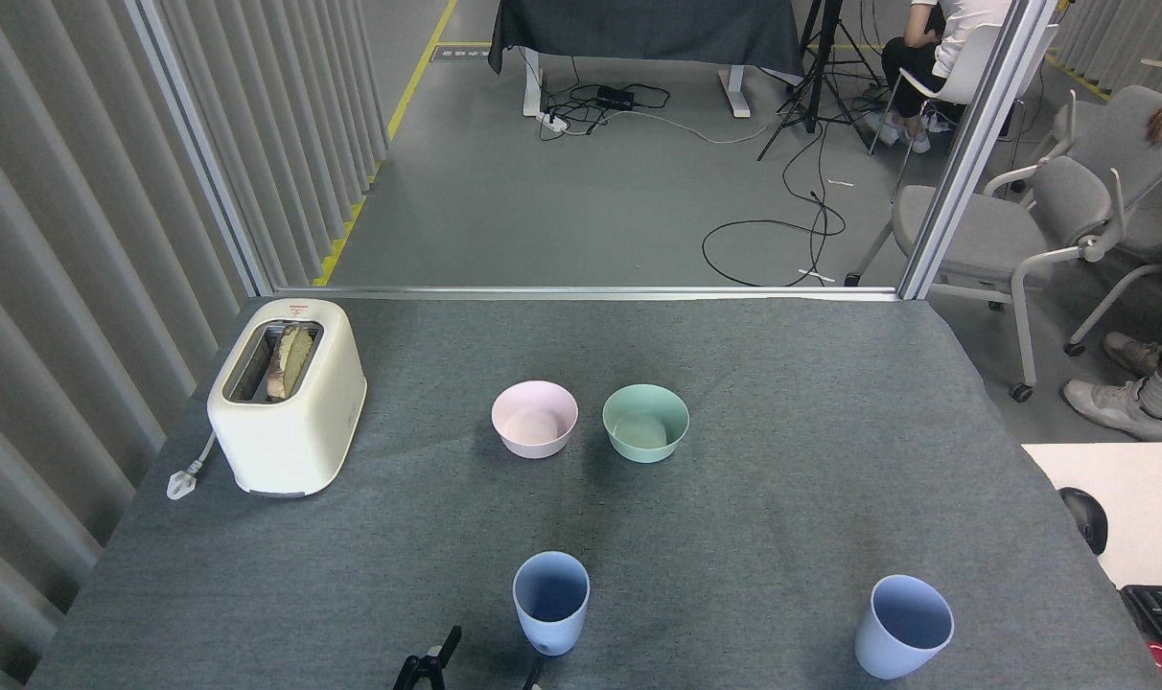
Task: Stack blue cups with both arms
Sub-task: 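Open the left gripper and withdraw it from the placed cup, then reach the right gripper to the other blue cup and grasp it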
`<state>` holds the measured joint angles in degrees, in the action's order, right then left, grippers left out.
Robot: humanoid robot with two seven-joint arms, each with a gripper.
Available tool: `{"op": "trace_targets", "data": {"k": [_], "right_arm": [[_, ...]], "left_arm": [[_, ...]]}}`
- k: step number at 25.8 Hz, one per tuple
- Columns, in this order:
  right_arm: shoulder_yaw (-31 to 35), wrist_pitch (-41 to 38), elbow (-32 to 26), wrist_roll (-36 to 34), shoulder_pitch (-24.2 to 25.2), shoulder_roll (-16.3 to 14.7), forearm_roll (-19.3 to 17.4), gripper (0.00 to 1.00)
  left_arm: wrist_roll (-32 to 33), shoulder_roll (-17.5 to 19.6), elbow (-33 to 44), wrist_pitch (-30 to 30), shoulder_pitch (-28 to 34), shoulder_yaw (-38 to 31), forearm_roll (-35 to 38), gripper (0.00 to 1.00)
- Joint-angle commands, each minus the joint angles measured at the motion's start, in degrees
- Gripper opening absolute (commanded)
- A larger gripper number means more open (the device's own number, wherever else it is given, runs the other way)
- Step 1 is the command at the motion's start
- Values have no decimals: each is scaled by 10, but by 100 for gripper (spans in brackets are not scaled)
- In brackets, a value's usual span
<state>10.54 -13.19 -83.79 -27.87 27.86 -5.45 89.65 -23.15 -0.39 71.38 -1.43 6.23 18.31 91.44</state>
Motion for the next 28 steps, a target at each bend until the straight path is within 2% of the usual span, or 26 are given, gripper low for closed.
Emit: {"op": "trace_targets", "data": {"k": [1, 4, 7, 11, 15, 18, 21, 28], "right_arm": [[0, 0, 0, 1, 0, 0, 1, 100], [6, 0, 3, 6, -2, 0, 0, 100], [11, 1, 17, 16, -14, 1, 2, 100], [10, 3, 45, 56, -69, 0, 3, 100], [9, 19, 84, 62, -122, -2, 7, 100], [9, 22, 104, 62, -149, -14, 7, 100], [9, 22, 109, 62, -157, -25, 4, 100], [9, 40, 129, 62, -180, -30, 4, 100]], "left_arm": [[0, 23, 64, -1, 56, -27, 0, 100], [1, 36, 122, -2, 104, -68, -21, 100], [0, 36, 142, -2, 131, -114, -70, 100], [-1, 36, 142, -2, 138, -159, -86, 100], [-2, 36, 140, -2, 138, -162, -86, 100], [-2, 36, 140, -2, 137, -162, -86, 100], [-2, 34, 140, -2, 137, -162, -86, 100], [-2, 33, 138, -2, 136, -162, -86, 100]]}}
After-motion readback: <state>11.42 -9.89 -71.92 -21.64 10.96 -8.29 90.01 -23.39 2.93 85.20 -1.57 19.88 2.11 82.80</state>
